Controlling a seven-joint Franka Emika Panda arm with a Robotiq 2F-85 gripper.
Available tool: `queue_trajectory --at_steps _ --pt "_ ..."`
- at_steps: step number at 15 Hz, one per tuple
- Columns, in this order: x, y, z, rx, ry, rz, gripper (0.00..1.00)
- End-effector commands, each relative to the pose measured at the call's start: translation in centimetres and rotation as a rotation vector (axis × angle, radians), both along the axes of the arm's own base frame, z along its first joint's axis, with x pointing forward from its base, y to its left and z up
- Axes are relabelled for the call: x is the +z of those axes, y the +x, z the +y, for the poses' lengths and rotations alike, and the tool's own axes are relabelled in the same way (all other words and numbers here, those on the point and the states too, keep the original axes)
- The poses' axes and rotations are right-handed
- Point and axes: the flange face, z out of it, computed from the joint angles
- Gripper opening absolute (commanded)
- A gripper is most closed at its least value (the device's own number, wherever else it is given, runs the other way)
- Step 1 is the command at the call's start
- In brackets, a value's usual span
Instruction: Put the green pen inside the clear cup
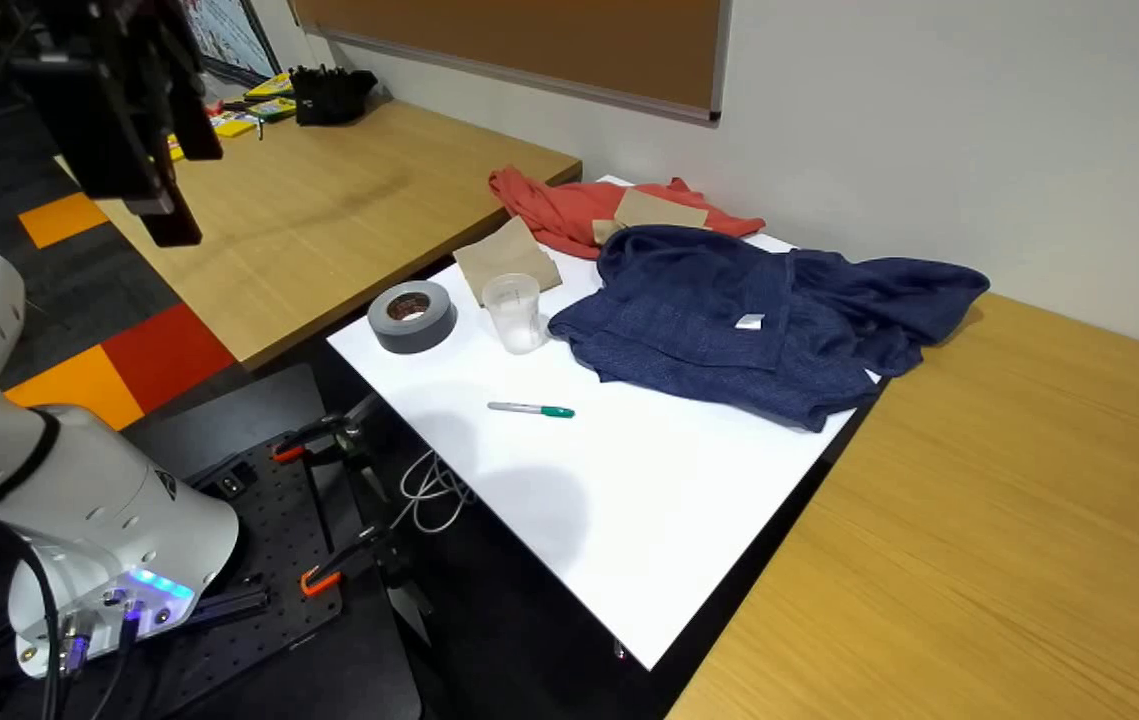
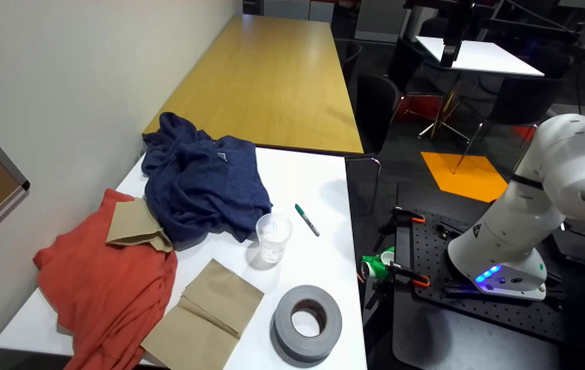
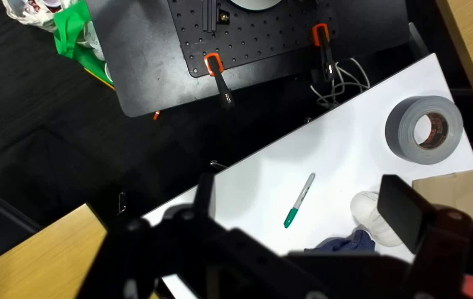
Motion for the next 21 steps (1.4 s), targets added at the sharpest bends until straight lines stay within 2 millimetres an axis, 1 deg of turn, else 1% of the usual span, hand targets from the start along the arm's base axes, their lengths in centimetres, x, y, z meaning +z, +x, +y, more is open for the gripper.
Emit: queue_trajectory --at_steps 1,4,7,11,13,16,18,19,21 --pt "-0.6 1.4 1.4 -0.028 0.003 0.003 1.00" --pt "-1.8 3.0 3.7 -0.057 0.012 0.022 1.00" --pt "-3.5 5.1 6.9 -0.109 0.007 0.050 1.00" --pt "-6.4 8.0 11.1 -0.238 -0.021 0.051 1.00" --pt "-8.0 9.2 12.7 -0.304 -0.027 0.015 1.00" --pt "-10.1 10.7 14.6 -0.385 -0.045 -0.055 1.00" --pt "-11.1 11.2 15.5 -0.389 -0.060 -0.079 1.00" --pt "-10.4 11.1 14.7 -0.361 -0.063 -0.062 1.00" --pt "-11.1 11.3 15.2 -0.364 -0.069 -0.066 1.00"
